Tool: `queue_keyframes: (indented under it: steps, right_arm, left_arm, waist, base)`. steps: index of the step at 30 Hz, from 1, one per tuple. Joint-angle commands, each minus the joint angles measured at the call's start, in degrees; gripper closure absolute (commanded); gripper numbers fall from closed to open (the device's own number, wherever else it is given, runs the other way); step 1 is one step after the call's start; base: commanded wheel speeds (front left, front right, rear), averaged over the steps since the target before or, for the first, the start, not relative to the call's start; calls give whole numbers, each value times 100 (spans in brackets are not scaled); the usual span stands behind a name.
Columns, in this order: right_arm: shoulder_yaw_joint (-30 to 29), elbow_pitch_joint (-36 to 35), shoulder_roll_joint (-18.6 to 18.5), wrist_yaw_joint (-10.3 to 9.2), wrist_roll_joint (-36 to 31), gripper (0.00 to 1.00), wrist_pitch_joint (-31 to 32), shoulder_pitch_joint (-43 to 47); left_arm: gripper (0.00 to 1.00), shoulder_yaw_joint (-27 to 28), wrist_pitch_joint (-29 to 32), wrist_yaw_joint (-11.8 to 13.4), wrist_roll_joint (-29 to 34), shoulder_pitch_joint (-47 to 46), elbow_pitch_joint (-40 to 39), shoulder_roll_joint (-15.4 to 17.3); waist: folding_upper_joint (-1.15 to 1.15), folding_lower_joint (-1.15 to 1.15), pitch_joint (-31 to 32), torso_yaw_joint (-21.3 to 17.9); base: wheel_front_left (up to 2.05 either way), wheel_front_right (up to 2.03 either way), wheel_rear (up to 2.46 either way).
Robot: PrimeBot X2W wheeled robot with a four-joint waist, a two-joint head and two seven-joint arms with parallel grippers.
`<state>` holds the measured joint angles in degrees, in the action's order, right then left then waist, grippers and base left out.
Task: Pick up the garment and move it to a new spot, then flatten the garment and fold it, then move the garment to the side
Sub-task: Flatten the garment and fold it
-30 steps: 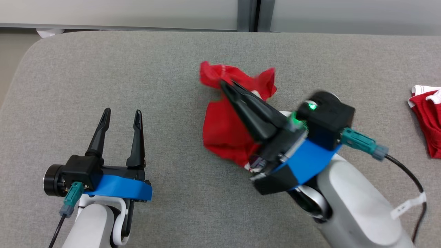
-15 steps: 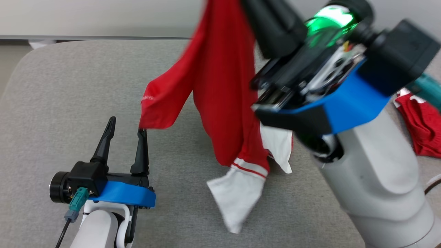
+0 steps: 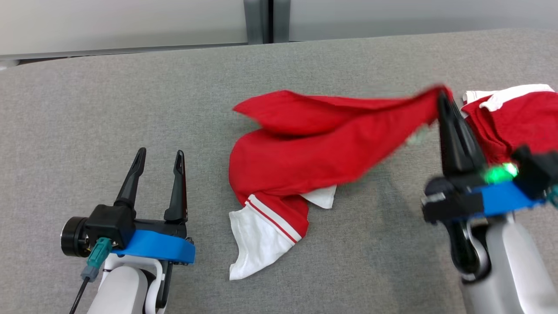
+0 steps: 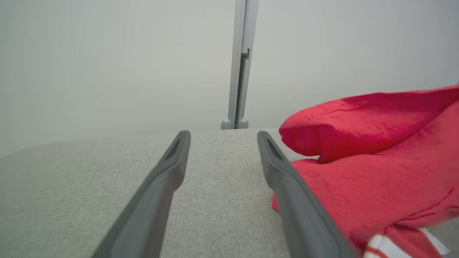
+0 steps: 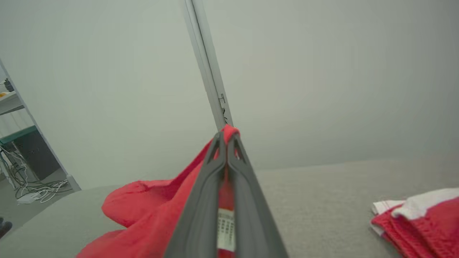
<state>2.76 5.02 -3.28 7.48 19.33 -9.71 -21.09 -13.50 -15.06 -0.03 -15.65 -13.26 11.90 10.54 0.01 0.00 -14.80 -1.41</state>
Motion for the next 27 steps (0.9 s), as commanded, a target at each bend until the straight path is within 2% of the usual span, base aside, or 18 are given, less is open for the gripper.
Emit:
queue_keyframes:
  steps: [1,5,9,10,11,12,18,27]
  right_arm:
    - [-186,52,-22,1,-2,100,-31,307]
    - [-782,328,-15,1,53,100,-72,1011]
    - [-941,572,-8,1,92,100,-115,1278]
    - [-956,647,-4,1,102,95,-128,1325]
    - [-956,712,-1,1,77,63,-164,1349]
    - [-962,761,0,1,42,0,-181,1359]
    - [-903,560,-135,1,-385,0,-377,1426]
    - [-636,-573,-222,1,-1077,0,-76,1906]
  left_arm:
    - [0,17,-14,-21,6,28,3,30]
    - [0,-17,-14,-45,4,26,39,29]
    - [0,-31,-14,-49,3,39,59,32]
    - [0,-32,-14,-49,0,52,66,36]
    - [0,-30,-14,-48,-4,68,71,41]
    - [0,-30,-14,-45,-9,83,81,45]
    - [0,-9,-14,6,-35,207,96,59]
    - [0,102,2,164,-89,679,-20,149]
  waist:
    - [-1,0,-10,-24]
    - [-1,0,-41,-38]
    - [-1,0,-54,-46]
    - [-1,0,-50,-47]
    - [-1,0,-42,-45]
    - [-1,0,-29,-38]
    - [-1,0,144,60]
    - [-1,0,539,174]
  base:
    - [0,0,0]
    - [0,0,0]
    - [0,0,0]
    - [0,0,0]
    - [0,0,0]
    - [0,0,0]
    - [0,0,0]
    - [0,0,0]
